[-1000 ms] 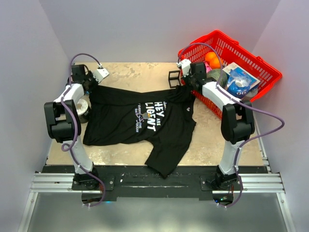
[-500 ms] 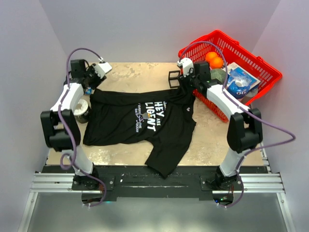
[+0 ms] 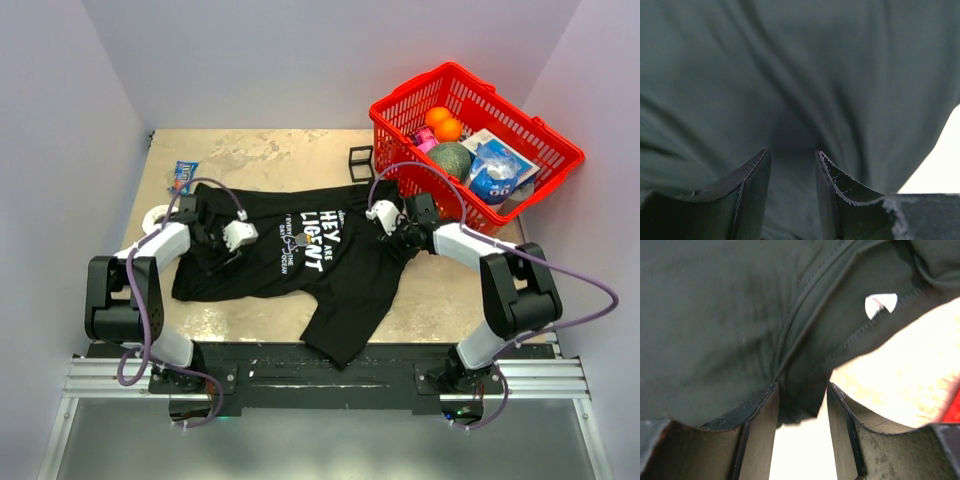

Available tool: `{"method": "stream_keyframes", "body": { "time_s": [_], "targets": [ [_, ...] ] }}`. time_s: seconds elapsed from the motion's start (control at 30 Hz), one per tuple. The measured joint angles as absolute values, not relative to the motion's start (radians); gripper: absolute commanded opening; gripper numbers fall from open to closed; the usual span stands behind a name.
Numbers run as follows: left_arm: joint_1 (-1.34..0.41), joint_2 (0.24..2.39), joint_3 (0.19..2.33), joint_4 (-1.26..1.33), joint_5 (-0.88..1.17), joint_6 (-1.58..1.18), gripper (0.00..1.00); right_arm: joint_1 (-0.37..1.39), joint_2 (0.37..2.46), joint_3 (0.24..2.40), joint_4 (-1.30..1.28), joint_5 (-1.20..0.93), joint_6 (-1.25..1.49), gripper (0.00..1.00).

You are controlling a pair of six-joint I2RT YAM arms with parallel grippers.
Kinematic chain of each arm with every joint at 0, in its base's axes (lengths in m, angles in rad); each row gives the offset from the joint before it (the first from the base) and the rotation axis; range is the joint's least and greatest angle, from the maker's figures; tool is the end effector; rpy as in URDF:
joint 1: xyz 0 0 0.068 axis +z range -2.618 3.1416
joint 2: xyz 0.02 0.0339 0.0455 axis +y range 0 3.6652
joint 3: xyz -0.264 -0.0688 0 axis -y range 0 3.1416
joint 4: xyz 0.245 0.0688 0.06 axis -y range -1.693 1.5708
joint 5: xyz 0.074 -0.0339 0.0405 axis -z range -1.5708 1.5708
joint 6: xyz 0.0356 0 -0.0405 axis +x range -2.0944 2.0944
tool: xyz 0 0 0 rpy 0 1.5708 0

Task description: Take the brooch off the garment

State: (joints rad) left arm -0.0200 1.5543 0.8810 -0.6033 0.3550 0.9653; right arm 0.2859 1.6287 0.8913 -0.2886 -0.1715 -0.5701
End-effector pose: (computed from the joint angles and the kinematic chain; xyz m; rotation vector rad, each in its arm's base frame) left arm 0.2754 -0.0179 0.1688 1.3453 2.3538 -0.2501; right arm 0.2991 0.0942 0.1635 -1.1258 2.3187 0.1173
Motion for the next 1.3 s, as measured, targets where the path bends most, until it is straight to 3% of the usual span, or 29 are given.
{"method": "stream_keyframes", "body": {
  "time_s": [0.33, 0.63, 0.9, 1.1, 1.3],
  "targets": [
    [0.133, 1.394, 0.691, -0.537, 0.267, 1.068, 0.43, 0.31, 1.515, 0.728, -0.192, -0.073, -0.762, 0.38],
    [0.159, 1.255, 0.583, -0.502, 0.216, 1.145, 0.44, 0.329, 1.448, 0.658, -0.183, -0.019, -0.852, 0.33],
    [0.17, 1.168, 0.653, -0.741, 0.302, 1.106, 0.45, 0.34, 1.283, 0.623, -0.476, -0.022, -0.852, 0.44],
    [0.17, 1.216, 0.838, -0.695, 0.39, 0.997, 0.44, 0.34, 1.306, 0.87, -0.651, -0.17, -0.764, 0.51],
    [0.171, 1.427, 0.976, -0.622, 0.471, 0.925, 0.45, 0.368, 1.52, 1.269, -0.653, -0.326, -0.659, 0.51]
  ]
}}
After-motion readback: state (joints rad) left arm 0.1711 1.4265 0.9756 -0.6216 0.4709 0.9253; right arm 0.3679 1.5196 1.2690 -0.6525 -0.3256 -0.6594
